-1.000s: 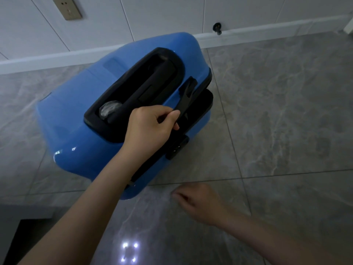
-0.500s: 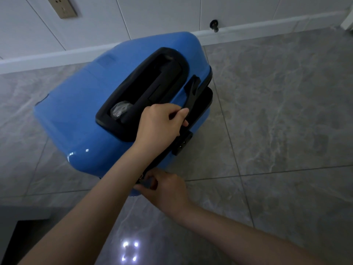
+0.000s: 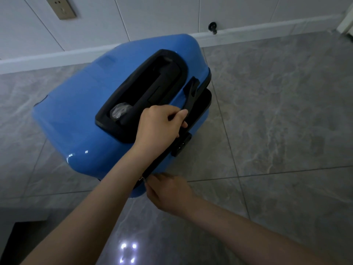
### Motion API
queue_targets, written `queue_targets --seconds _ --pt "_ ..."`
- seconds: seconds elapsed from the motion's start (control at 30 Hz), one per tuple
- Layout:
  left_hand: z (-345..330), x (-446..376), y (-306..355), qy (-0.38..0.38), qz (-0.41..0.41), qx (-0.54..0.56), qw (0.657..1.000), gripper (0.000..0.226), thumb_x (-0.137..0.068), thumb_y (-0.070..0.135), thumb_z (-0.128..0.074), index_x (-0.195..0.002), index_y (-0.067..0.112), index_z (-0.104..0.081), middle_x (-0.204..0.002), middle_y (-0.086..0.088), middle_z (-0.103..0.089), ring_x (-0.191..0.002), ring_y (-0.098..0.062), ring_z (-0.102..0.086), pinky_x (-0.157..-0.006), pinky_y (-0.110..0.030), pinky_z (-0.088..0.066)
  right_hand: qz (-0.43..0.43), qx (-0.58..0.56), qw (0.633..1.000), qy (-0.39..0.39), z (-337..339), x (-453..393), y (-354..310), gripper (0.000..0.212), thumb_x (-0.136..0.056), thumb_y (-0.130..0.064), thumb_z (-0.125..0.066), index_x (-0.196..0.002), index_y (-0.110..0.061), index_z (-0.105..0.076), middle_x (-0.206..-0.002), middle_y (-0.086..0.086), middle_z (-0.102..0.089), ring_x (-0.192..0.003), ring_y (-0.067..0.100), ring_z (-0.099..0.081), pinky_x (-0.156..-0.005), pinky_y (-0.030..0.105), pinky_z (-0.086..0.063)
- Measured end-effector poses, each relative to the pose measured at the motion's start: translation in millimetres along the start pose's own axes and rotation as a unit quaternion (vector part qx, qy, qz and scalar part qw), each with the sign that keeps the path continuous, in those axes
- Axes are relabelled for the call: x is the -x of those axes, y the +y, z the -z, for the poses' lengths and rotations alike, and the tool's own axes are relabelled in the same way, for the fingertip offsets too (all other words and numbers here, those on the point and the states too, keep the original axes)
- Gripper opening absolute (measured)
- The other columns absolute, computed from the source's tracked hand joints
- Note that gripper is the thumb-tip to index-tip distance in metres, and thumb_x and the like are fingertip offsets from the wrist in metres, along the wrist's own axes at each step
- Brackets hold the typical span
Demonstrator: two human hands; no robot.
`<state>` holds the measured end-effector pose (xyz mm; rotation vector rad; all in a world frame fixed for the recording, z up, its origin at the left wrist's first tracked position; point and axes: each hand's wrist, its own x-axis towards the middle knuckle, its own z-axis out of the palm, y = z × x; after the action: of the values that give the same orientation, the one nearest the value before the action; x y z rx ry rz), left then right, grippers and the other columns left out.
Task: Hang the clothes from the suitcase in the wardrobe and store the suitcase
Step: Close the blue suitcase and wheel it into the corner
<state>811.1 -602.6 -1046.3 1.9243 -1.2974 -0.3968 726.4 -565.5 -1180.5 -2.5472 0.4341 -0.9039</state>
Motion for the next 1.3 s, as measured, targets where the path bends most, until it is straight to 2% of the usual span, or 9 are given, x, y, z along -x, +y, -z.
queue_targets --seconds 0.17,0.3,0.57,0.67,0.77,0.83,1.0,1.17,1.3 --pt "0 3 7 0.001 -0.036 0.003 0.999 0.031 -0.092 0.023 -0.057 -0.069 0.007 -0.07 -0.046 0.017 -0.054 -0.052 -0.006 -0.06 -0.05 -0.009 -0.042 0.083 0.027 0.996 -0.007 21 -8 22 0.024 -0.079 -0.022 -0.05 -0.058 -0.013 -0.055 -0.05 0.003 -0.052 -0.041 0.022 -0.05 -0.031 0.02 -0.034" --pt "2 2 17 0.006 -0.078 0.001 0.997 0.032 -0.091 0.022 -0.057 -0.067 0.005 -0.069 -0.049 0.015 -0.056 -0.052 -0.008 -0.061 -0.052 -0.013 -0.046 0.11 0.032 0.993 -0.01 42 -15 34 0.028 -0.076 -0.022 -0.052 -0.05 -0.014 -0.046 -0.045 0.002 -0.048 -0.038 0.02 -0.046 -0.033 0.018 -0.031" --pt "4 15 17 0.001 -0.11 -0.005 0.994 0.029 -0.089 0.02 -0.06 -0.066 0.005 -0.07 -0.054 0.012 -0.06 -0.056 -0.007 -0.062 -0.054 -0.018 -0.049 0.005 0.061 0.997 0.038 97 -41 104 0.028 -0.076 -0.022 -0.052 -0.051 -0.012 -0.048 -0.044 0.005 -0.049 -0.036 0.02 -0.047 -0.036 0.023 -0.033" --pt "5 27 11 -0.008 -0.139 -0.022 0.99 0.031 -0.089 0.02 -0.061 -0.062 0.006 -0.068 -0.051 0.013 -0.057 -0.055 -0.008 -0.061 -0.052 -0.018 -0.048 -0.089 0.108 0.988 0.069 120 -47 140 0.029 -0.077 -0.021 -0.051 -0.05 -0.01 -0.047 -0.042 0.006 -0.047 -0.036 0.021 -0.045 -0.036 0.024 -0.037" --pt "3 38 -3 -0.023 -0.189 -0.066 0.979 0.038 -0.09 0.03 -0.055 -0.059 0.009 -0.065 -0.051 0.005 -0.058 -0.047 -0.009 -0.056 -0.047 -0.024 -0.045 -0.167 0.15 0.971 0.083 136 -47 166 0.031 -0.076 -0.026 -0.046 -0.05 -0.01 -0.047 -0.042 0.008 -0.048 -0.038 0.024 -0.047 -0.044 0.02 -0.032" --pt "0 46 -16 -0.045 -0.22 -0.093 0.97 0.038 -0.09 0.03 -0.051 -0.061 0.01 -0.064 -0.052 0.003 -0.057 -0.047 -0.007 -0.052 -0.045 -0.029 -0.045 -0.165 0.171 0.969 0.069 137 -38 173 0.031 -0.075 -0.027 -0.044 -0.049 -0.01 -0.047 -0.041 0.008 -0.047 -0.036 0.025 -0.046 -0.044 0.02 -0.029" --pt "-7 67 -71 -0.087 -0.253 -0.19 0.945 0.03 -0.09 0.03 -0.052 -0.074 0.011 -0.069 -0.059 0.001 -0.059 -0.047 -0.012 -0.054 -0.039 -0.027 -0.045 -0.144 0.165 0.976 -0.017 118 2 165 0.031 -0.073 -0.029 -0.043 -0.047 -0.012 -0.047 -0.038 0.008 -0.048 -0.032 0.024 -0.047 -0.036 0.023 -0.036" --pt "10 75 -132 -0.112 -0.3 -0.276 0.906 0.045 -0.096 0.036 -0.039 -0.079 0.012 -0.073 -0.067 0.001 -0.066 -0.055 -0.015 -0.062 -0.047 -0.025 -0.046 -0.144 0.134 0.974 -0.112 85 47 131 0.028 -0.07 -0.029 -0.043 -0.046 -0.016 -0.049 -0.038 0.001 -0.05 -0.031 0.017 -0.047 -0.038 0.014 -0.023" --pt "22 70 -159 -0.1 -0.257 -0.309 0.91 0.061 -0.099 0.045 -0.026 -0.077 0.018 -0.076 -0.073 0.002 -0.071 -0.061 -0.02 -0.067 -0.051 -0.026 -0.048 -0.174 0.059 0.963 -0.196 52 68 107 0.033 -0.073 -0.032 -0.035 -0.054 -0.012 -0.052 -0.052 0.008 -0.059 -0.043 0.024 -0.055 -0.04 0.026 -0.038"
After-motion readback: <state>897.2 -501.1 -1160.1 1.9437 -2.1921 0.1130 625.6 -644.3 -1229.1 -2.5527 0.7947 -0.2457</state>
